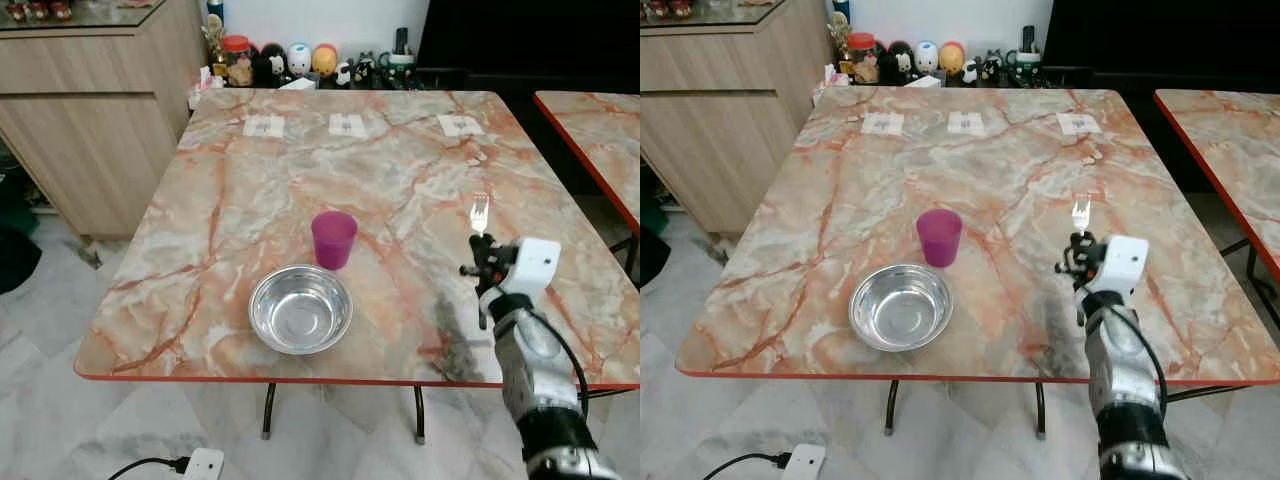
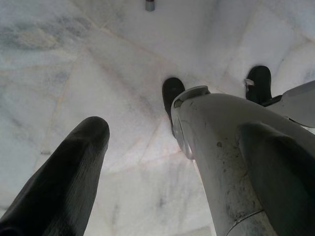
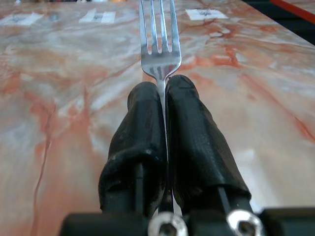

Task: Setting the table

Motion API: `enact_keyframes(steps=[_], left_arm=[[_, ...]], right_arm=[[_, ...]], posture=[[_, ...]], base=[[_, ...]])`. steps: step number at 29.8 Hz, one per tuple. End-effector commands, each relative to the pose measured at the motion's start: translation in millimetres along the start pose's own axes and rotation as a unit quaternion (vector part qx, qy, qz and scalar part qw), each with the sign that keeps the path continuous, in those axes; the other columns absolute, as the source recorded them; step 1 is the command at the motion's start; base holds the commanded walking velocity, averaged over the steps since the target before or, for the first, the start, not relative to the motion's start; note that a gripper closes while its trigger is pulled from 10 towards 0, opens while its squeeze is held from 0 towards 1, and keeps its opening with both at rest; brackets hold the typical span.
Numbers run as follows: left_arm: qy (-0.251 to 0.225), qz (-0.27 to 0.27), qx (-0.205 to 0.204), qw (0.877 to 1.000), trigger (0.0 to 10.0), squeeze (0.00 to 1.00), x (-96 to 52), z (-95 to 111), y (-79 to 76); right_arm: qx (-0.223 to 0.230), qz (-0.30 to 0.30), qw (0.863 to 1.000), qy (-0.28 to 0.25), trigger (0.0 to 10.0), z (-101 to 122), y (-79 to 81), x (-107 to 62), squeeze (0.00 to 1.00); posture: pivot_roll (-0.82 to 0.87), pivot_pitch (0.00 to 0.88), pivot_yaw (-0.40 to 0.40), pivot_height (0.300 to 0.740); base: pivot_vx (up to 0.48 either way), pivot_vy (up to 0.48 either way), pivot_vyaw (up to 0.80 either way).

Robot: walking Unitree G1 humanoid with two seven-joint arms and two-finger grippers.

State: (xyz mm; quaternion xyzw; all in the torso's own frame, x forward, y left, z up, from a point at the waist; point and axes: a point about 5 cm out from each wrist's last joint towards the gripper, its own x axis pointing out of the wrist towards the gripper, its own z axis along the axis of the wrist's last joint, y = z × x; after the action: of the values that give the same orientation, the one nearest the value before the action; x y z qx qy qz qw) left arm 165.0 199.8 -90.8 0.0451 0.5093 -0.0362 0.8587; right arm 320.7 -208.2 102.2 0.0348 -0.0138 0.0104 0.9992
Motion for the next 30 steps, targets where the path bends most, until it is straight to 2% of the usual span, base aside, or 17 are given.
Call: enact_keyframes(steps=[1, 3, 7, 10, 20, 23, 30], left_arm=[[0.018, 0.0, -0.004, 1.0, 10.0, 0.0, -1.2, -11.8, -1.1], [0.02, 0.001, 0.0, 1.0, 10.0, 0.0, -1.1, -12.0, -1.2], [0.021, 0.004, 0.003, 1.0, 10.0, 0.0, -1.0, -11.4, -1.2], [0.015, 0.01, 0.012, 1.0, 10.0, 0.0, -0.7, -9.1, -0.8], [0.018, 0.009, 0.009, 1.0, 10.0, 0.0, -0.5, -7.9, -0.3], [0.019, 0.009, 0.01, 1.0, 10.0, 0.0, -0.6, -7.9, 0.0], [0.019, 0.009, 0.01, 1.0, 10.0, 0.0, -0.7, -8.6, 0.5]], right_arm=[[-0.007, -0.006, 0.999, -0.034, 10.0, 14.5, -1.8, 1.3, 0.0], [-0.001, -0.022, 0.998, -0.054, 10.0, 20.8, -4.6, -0.6, 0.0], [-0.028, -0.021, 0.996, -0.076, 10.0, 30.7, -0.7, -0.3, 0.0], [-0.018, -0.027, 0.996, -0.083, 10.0, 36.6, 3.6, 0.3, 0.0], [-0.011, -0.028, 0.994, -0.106, 10.0, 49.1, 7.2, 4.7, 0.0], [-0.025, -0.022, 0.994, -0.102, 10.0, 48.4, 8.2, 4.7, 0.0], [-0.021, -0.03, 0.994, -0.099, 10.0, 47.6, 4.2, 4.5, 0.0]], posture=[[0.06, 0.026, -0.033, 0.74], [0.05, 0.026, -0.035, 0.74], [0.04, 0.037, -0.032, 0.74], [0.05, 0.045, -0.036, 0.74], [0.05, 0.071, -0.03, 0.74], [0.04, 0.073, -0.028, 0.74], [0.05, 0.068, -0.029, 0.74]], base=[[0.0, 0.0, 0.0], [0.0, 0.0, 0.0], [0.0, 0.0, 0.0], [0.0, 0.0, 0.0], [0.0, -0.472, 0.0], [0.0, -0.475, 0.0], [0.0, -0.477, 0.0]])
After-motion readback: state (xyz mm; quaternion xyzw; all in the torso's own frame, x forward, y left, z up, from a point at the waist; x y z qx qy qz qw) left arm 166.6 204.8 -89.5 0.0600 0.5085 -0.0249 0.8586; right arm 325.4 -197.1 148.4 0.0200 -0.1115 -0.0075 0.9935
